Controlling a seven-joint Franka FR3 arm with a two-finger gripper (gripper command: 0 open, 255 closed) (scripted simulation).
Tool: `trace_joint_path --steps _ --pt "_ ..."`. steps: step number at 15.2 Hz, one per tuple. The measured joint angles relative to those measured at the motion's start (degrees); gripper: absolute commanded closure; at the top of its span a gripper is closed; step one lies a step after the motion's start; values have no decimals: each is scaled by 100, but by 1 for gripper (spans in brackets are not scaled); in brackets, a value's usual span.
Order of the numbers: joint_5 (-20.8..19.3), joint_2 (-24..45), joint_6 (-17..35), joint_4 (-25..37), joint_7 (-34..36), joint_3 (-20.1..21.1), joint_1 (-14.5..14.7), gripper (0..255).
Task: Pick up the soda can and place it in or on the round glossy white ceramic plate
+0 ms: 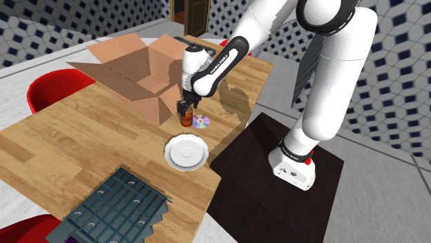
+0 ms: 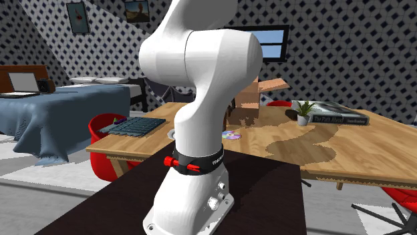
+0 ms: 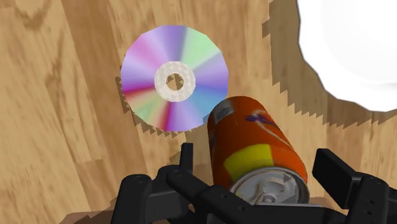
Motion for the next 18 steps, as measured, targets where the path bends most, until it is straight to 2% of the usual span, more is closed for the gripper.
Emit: trace_joint_path --steps 6,7,18 --pt "-6 31 42 -24 -8 -9 10 0" --pt "-10 42 37 -10 5 -12 20 255" --pt "-8 55 38 -27 19 34 56 255"
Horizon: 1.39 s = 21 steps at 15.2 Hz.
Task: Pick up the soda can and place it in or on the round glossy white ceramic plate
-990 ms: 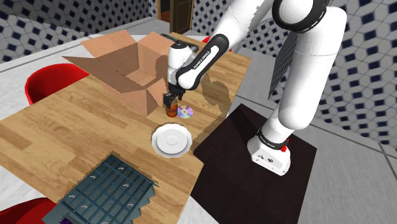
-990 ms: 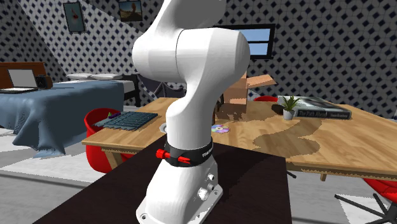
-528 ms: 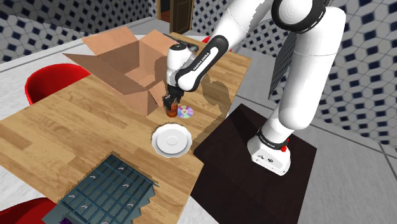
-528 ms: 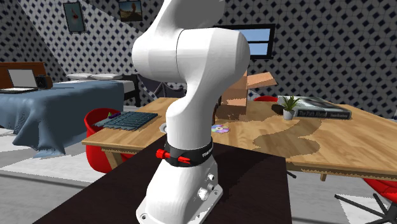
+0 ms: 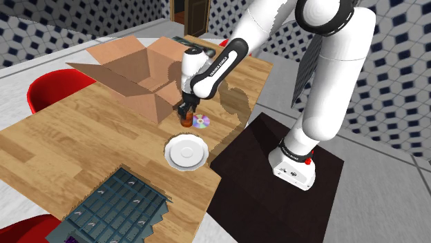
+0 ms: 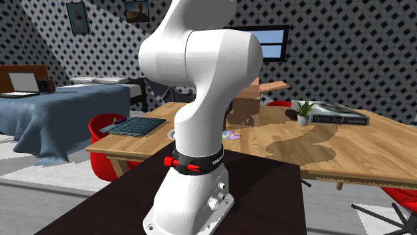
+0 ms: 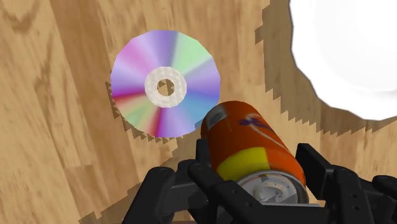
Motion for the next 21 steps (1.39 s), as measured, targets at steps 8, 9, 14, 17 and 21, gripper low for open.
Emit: trace_joint_path --steps 8,9,14,17,21 --pt "215 -513 -529 18 -181 108 -103 255" --pt "240 -570 -597 19 -189 114 -111 255" --pt "364 -885 -961 50 -269 152 -139 255" --pt "428 -1080 -1112 11 -261 189 -122 255" --pt "533 -1464 -1137 -346 95 400 103 255"
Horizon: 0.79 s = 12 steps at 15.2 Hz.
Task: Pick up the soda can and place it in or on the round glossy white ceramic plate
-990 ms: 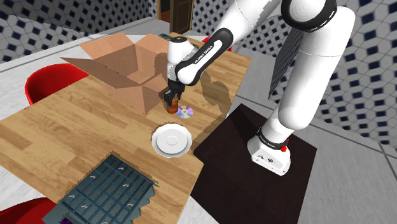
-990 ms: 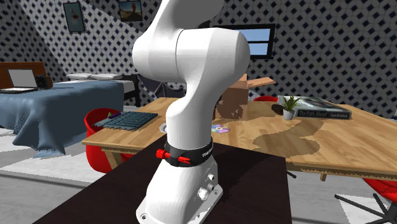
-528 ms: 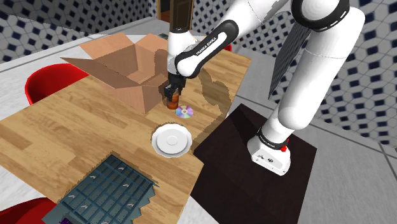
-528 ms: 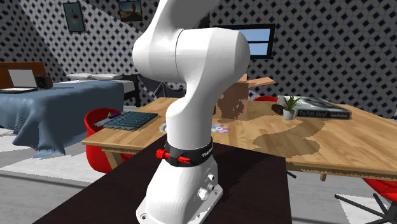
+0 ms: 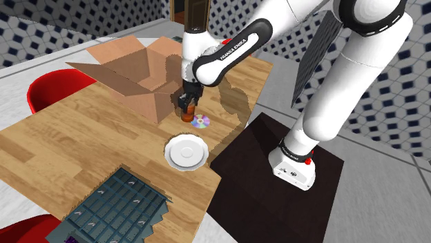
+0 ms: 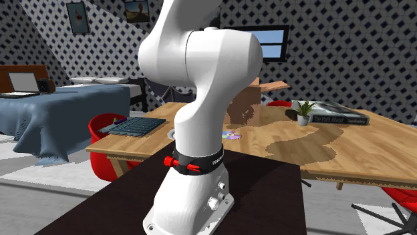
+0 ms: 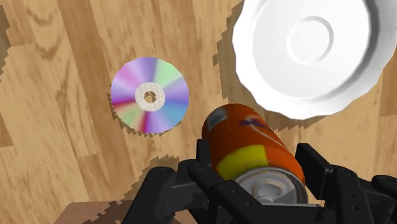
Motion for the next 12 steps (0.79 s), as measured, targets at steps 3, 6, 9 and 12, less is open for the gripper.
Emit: trace_joint_path --steps 3,6,9,12 --pt "116 -326 -12 -306 359 223 228 255" --pt "229 -572 -20 -539 755 467 469 255" --pt "359 -797 -40 -727 1102 697 692 255" --pt "381 -805 3 -777 1367 850 818 255"
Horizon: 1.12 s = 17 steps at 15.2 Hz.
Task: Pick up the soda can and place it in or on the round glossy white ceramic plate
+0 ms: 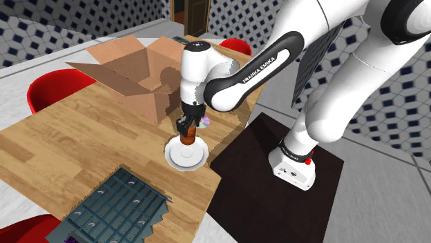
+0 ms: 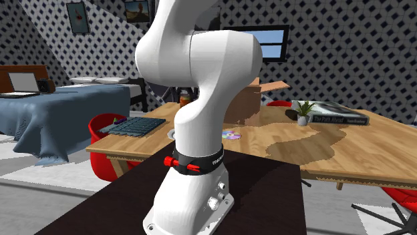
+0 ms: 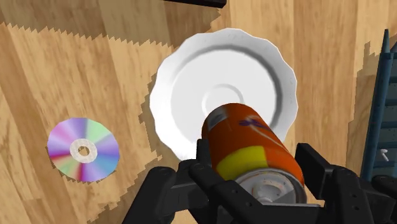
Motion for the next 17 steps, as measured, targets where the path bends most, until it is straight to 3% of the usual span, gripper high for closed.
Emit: trace_joint_path --steps 17 --pt "-972 1265 1340 -183 747 -105 10 255"
